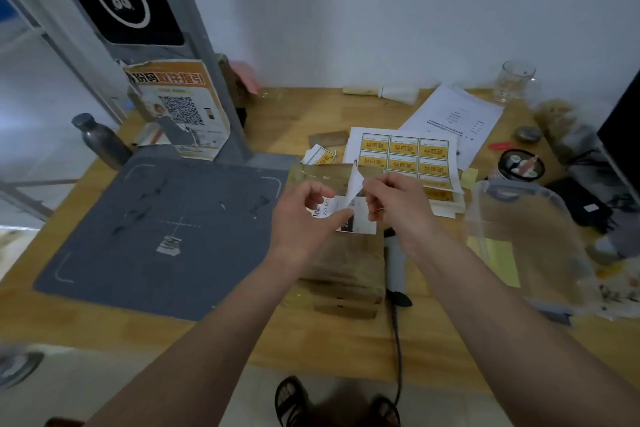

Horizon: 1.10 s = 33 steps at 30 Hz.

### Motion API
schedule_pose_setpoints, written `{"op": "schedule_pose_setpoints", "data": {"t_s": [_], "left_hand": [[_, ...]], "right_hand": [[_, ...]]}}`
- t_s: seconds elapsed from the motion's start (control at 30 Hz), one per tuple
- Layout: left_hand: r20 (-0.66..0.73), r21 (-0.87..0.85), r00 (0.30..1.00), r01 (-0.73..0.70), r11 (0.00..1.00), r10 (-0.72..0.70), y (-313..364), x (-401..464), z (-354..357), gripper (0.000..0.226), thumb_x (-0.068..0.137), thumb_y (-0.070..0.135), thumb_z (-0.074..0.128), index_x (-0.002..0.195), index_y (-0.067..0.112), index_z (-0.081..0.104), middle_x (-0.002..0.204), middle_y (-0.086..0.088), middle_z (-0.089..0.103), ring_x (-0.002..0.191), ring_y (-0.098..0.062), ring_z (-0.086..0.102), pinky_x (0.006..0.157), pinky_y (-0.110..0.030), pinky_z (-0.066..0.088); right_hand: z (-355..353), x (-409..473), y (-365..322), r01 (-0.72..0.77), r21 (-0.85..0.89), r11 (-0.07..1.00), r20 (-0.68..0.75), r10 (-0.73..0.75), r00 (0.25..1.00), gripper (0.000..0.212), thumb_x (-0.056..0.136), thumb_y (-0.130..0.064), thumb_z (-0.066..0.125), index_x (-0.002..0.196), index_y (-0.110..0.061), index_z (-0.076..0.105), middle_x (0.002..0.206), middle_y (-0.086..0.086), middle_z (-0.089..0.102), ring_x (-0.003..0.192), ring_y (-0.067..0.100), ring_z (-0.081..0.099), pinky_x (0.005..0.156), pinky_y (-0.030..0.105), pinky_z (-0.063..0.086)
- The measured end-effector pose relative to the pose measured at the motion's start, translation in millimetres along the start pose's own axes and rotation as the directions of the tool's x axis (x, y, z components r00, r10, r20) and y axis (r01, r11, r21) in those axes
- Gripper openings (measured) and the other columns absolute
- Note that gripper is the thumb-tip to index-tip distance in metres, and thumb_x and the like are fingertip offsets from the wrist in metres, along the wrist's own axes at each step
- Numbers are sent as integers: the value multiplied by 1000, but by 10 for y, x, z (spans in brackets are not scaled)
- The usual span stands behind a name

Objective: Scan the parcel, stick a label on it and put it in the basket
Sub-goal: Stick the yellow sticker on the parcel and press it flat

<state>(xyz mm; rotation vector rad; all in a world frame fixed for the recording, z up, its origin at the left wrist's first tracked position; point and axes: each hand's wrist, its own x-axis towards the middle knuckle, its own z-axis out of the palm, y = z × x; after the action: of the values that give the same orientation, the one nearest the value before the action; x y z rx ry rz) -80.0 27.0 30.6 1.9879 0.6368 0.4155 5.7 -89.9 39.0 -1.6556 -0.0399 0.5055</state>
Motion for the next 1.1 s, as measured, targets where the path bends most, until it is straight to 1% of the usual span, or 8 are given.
{"op": "schedule_pose_setpoints", "data": {"t_s": [0.07, 0.13, 0.27, 0.43, 0.7, 0.87, 1.0, 1.1], "left_hand": [[-31, 93, 994, -105, 990, 108, -21, 29, -88, 30, 65, 26, 84, 80, 29, 58, 78, 19, 49, 79, -1, 48, 71, -11, 39], [-57, 216, 975, -199, 956, 216, -53, 58, -155, 28, 65, 29, 83, 81, 27, 59, 78, 20, 48, 84, -6, 49, 78, -18, 40], [-66, 417, 939, -281, 864, 337, -140, 112, -222, 21, 70, 35, 78, 79, 25, 62, 80, 19, 52, 88, -11, 51, 82, -25, 31], [-79, 397, 920, -325, 859, 384, -228, 175, -273, 11, 72, 28, 78, 75, 24, 67, 77, 13, 66, 84, -13, 58, 82, -22, 23], [-69, 346, 918, -344, 873, 389, -269, 282, -322, 8, 77, 24, 75, 77, 27, 68, 74, 16, 66, 76, -8, 55, 87, -25, 28], [-73, 261, 961, -239, 935, 266, -265, 429, -379, 8, 80, 25, 72, 74, 26, 67, 68, 18, 59, 70, -7, 55, 85, -41, 48], [-39, 48, 999, -17, 999, 18, -245, 546, -463, 18, 82, 21, 71, 68, 26, 60, 70, 16, 62, 68, -2, 58, 73, -25, 50], [14, -231, 985, 170, 958, -171, -266, 632, -532, 13, 82, 15, 71, 73, 21, 65, 78, 7, 69, 75, -5, 64, 71, -18, 51]], "right_hand": [[161, -17, -28, -5, 17, 1000, -2, 5, 1000, 14, 88, -7, 58, 74, -6, 59, 60, 5, 54, 50, 16, 48, 54, 27, 47], [299, -27, -47, -14, 27, 1000, -8, 15, 1000, 15, 87, -4, 56, 72, -6, 57, 60, 6, 52, 50, 17, 47, 55, 29, 46], [502, -33, -45, -34, 34, 999, -40, 35, 999, 13, 84, -3, 55, 72, -7, 53, 60, 6, 50, 52, 18, 47, 60, 33, 46], [651, -44, -55, -35, 14, 999, -48, 36, 998, 8, 85, -6, 54, 78, -7, 51, 60, 5, 46, 52, 16, 43, 57, 32, 42], [741, 6, -74, -42, 16, 999, -83, 43, 996, 18, 82, -4, 53, 66, -11, 47, 55, 2, 43, 52, 14, 41, 50, 25, 38], [736, 20, -154, -66, 13, 998, -79, 67, 995, 21, 83, -25, 69, 74, -12, 55, 57, 1, 47, 54, 14, 44, 54, 28, 40], [663, 55, -317, -67, 130, 989, -121, 83, 989, 34, 79, -35, 73, 68, -16, 47, 58, 0, 41, 53, 13, 37, 50, 25, 34], [595, 89, -314, -27, 94, 995, -239, 49, 970, 28, 79, -32, 72, 72, -14, 52, 68, 2, 50, 62, 16, 44, 59, 28, 35]]}}
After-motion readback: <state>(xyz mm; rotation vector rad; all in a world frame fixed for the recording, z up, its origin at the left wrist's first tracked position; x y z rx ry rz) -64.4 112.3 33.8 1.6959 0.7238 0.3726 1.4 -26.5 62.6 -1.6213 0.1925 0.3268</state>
